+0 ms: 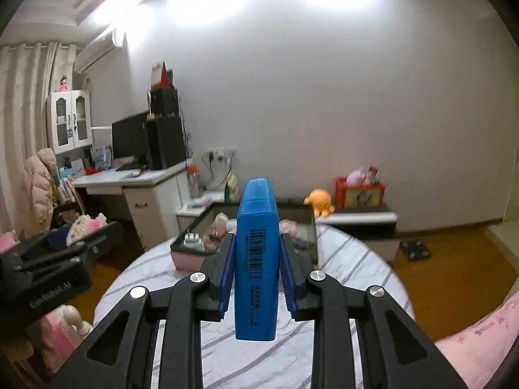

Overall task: Organize rigid objects
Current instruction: 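Lift the marker and white block figure and carry both over the pink box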

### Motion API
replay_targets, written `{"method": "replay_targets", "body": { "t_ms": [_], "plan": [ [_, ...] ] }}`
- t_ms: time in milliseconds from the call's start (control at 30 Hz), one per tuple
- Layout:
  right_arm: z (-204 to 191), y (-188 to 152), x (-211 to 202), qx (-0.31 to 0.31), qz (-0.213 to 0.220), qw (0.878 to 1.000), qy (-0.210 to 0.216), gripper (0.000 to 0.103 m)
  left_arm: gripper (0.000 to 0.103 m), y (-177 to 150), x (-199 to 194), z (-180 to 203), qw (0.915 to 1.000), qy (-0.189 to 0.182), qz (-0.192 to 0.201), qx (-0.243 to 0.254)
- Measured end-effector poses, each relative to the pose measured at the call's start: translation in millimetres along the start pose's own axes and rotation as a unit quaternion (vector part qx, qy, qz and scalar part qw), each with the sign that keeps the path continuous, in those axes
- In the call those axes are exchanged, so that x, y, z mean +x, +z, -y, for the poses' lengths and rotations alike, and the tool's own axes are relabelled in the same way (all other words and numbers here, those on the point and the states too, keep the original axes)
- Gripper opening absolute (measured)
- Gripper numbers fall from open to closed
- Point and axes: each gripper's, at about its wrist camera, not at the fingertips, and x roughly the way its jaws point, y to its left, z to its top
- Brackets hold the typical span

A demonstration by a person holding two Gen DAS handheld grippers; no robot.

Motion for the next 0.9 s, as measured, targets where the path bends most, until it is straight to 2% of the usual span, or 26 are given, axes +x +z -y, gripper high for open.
{"method": "replay_targets", "body": {
  "t_ms": [133, 300, 400, 900],
  "plan": [
    [-5.8, 6.1, -15.8, -0.005, 0.028, 0.999, -0.016, 0.027, 0.062, 6.7, -23.2, 0.1, 0.9992, 0.015, 0.038, 0.004],
    [-12.9, 11.6, -23.4, -0.012, 0.042, 0.999, -0.019, 0.027, 0.062, 9.9, -37.6, 1.7, 0.9980, 0.025, 0.057, 0.014],
    [-17.9, 12.5, -25.3, -0.020, 0.046, 0.999, -0.020, 0.027, 0.062, 10.9, -42.2, 6.2, 0.9962, 0.045, 0.068, 0.030],
    [-13.6, 13.8, -14.8, -0.021, 0.034, 0.999, -0.028, 0.027, 0.062, 18.8, -25.1, 10.9, 0.9959, 0.045, 0.069, 0.036]
  ]
}}
